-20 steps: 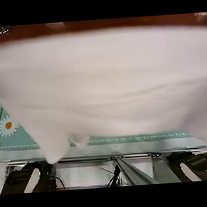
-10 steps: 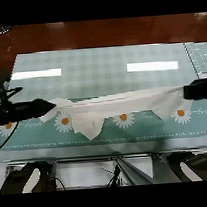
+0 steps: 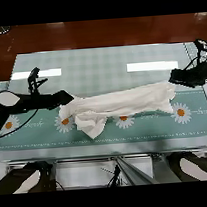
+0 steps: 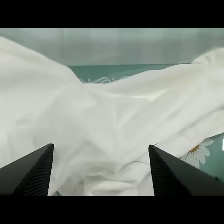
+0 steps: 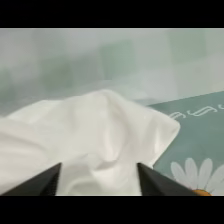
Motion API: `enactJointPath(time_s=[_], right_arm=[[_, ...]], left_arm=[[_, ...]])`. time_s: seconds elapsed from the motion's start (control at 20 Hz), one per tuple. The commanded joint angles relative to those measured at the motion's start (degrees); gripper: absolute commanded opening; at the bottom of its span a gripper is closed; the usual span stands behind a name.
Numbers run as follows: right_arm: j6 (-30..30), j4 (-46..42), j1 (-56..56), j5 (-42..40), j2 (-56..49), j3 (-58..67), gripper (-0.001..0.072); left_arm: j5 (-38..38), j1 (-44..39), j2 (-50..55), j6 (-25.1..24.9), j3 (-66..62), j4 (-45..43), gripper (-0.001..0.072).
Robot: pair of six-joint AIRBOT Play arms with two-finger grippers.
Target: Fold the shirts.
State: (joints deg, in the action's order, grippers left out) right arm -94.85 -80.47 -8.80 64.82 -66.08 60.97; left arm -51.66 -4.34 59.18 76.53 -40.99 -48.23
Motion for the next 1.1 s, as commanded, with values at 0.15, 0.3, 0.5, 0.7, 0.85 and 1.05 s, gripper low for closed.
enactJointPath(time_s=[0.15,0.3,0.5,0.7,0.85,1.05], right_arm=[[6.1,-0.7,-18.5,7.6,1.2,-0.7,0.0622],[9.1,11.7,-25.4,1.9,6.1,-14.3,0.0622],[18.6,25.8,-25.4,-0.4,8.2,-25.9,0.0621],[20.7,29.0,-25.4,0.6,8.2,-27.0,0.0621],[20.7,29.0,-25.4,0.6,8.2,-27.0,0.0622],[20.6,27.4,-25.4,0.3,8.2,-23.5,0.0622]], left_arm=[[-21.0,14.7,1.2,4.7,-10.1,-11.3,0.0700],[-30.0,18.0,0.1,-2.1,-1.6,0.2,0.0700],[-18.6,9.4,0.1,-6.6,12.0,9.1,0.0700],[-4.0,-0.9,3.3,-7.5,14.8,13.7,0.0698],[1.0,-7.5,7.8,-7.5,13.5,16.0,0.0698],[1.5,-10.6,10.8,-7.9,9.6,16.8,0.0047]])
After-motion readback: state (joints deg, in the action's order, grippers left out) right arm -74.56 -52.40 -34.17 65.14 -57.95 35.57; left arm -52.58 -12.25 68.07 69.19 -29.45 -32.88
